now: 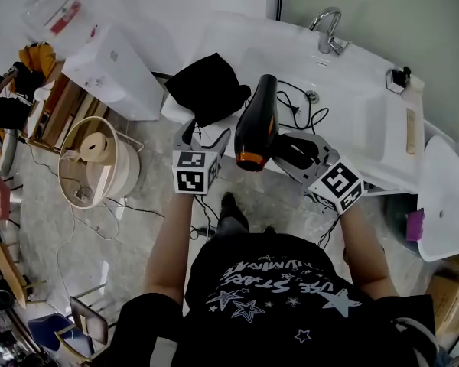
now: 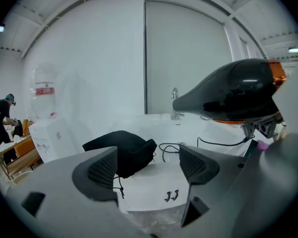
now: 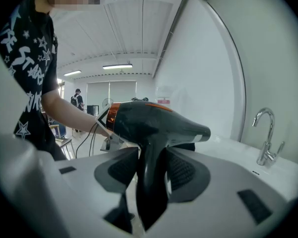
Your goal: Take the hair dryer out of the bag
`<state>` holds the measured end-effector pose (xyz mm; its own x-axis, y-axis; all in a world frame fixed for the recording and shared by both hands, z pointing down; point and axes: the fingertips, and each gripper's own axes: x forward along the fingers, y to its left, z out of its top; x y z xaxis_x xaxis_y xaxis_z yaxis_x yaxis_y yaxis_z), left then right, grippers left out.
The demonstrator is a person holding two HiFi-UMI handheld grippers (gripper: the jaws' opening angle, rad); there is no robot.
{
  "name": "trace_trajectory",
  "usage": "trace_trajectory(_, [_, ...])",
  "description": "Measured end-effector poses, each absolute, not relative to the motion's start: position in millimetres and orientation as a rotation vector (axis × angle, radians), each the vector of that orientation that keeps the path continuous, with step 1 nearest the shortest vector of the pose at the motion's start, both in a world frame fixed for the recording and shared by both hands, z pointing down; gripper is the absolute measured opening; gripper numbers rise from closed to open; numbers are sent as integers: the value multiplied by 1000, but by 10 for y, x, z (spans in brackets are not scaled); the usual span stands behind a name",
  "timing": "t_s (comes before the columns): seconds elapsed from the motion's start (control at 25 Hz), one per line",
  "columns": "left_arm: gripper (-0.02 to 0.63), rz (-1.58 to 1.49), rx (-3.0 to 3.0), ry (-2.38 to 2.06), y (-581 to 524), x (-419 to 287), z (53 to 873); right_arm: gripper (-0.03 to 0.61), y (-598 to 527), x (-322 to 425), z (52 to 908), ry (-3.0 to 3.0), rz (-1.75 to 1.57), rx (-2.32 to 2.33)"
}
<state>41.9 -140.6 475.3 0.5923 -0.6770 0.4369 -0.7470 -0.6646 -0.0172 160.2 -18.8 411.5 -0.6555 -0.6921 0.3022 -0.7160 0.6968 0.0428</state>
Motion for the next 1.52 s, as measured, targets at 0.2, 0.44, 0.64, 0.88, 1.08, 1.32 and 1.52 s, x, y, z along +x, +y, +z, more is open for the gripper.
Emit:
trace_trajectory(0.2, [391, 496, 2647, -1279, -1175, 337, 4493, 178, -110, 1660, 4045, -2624, 115, 1153])
trace_trajectory(0.44, [346, 398, 2634, -1334, -851, 299, 4318, 178, 16, 1722, 3956, -2642, 100, 1183])
trace_trajectory(0.64, [260, 340, 2608, -1334, -546, 255, 4307, 178, 126, 1783, 3875, -2671, 114, 1214])
trace_trajectory(0.88, [219, 330, 2582, -1343, -232, 211, 4370, 178, 287, 1849, 3850, -2684, 121, 1232])
trace_trajectory(1.08, [219, 335, 2573, -1333, -40, 265, 4425, 178, 390, 1921, 3854, -2674, 103, 1260])
trace_trajectory(1.32, [161, 329, 2583, -1336, 121, 333, 4431, 178, 475, 1998, 3889, -2672, 114, 1306])
trace_trajectory(1.52, [11, 321, 2570, -1358, 206, 322, 4437, 176, 573, 2019, 3986, -2655, 134, 1300])
